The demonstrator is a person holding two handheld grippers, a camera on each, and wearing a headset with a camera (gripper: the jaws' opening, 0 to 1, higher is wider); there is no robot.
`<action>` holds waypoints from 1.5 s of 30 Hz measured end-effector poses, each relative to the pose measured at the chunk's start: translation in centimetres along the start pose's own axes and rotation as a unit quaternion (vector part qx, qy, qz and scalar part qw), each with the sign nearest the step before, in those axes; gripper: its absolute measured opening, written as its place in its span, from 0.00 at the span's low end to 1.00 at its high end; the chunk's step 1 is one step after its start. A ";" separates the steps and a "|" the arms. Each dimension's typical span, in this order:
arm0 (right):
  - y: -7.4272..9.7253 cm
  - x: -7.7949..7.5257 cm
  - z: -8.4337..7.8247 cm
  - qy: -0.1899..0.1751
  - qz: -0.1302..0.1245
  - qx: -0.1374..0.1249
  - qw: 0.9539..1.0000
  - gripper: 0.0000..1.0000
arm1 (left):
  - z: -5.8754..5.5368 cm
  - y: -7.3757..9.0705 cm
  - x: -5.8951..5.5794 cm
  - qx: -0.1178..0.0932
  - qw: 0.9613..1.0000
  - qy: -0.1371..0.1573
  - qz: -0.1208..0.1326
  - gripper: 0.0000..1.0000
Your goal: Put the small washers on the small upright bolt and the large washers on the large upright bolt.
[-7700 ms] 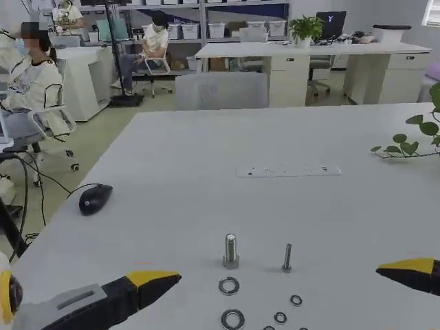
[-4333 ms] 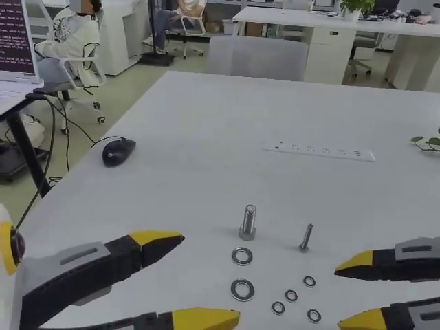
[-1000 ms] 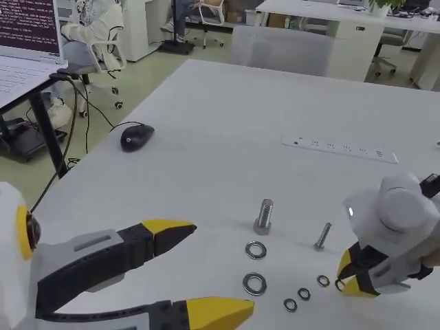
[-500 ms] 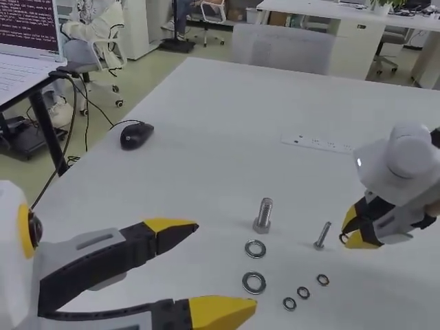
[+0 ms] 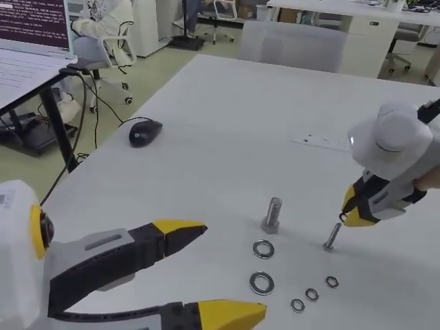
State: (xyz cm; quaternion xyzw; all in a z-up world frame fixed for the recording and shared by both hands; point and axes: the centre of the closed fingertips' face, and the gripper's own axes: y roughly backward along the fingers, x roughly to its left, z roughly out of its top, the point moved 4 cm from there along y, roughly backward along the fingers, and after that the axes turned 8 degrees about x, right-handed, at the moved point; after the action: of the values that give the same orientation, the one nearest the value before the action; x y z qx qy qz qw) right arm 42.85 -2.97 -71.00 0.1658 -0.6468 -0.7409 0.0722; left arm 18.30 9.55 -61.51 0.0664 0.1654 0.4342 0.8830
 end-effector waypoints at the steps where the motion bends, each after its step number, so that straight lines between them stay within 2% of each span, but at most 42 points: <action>1: -0.1 0.0 0.0 0.001 0.001 0.000 1.000 0.12 | 0.0 0.1 0.0 0.000 1.000 0.000 0.001 0.58; 23: -1.7 -0.2 -0.2 -0.002 0.018 0.016 1.000 0.12 | 0.0 0.1 0.4 0.000 1.000 0.004 0.004 0.58; 35: -4.3 0.1 -0.3 0.009 0.028 0.028 0.999 0.13 | -0.2 0.3 0.7 0.001 1.000 0.009 0.010 0.58; 45: -6.3 0.4 -0.6 0.022 0.030 0.023 0.999 0.13 | -0.3 0.6 1.0 -0.001 1.000 0.017 0.014 0.58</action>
State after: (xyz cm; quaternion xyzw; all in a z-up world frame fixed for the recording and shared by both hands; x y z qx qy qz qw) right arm 43.37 -2.66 -77.33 0.1640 -0.6670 -0.7193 0.1045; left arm 18.30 10.72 -61.91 0.0606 0.1790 0.4476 0.8740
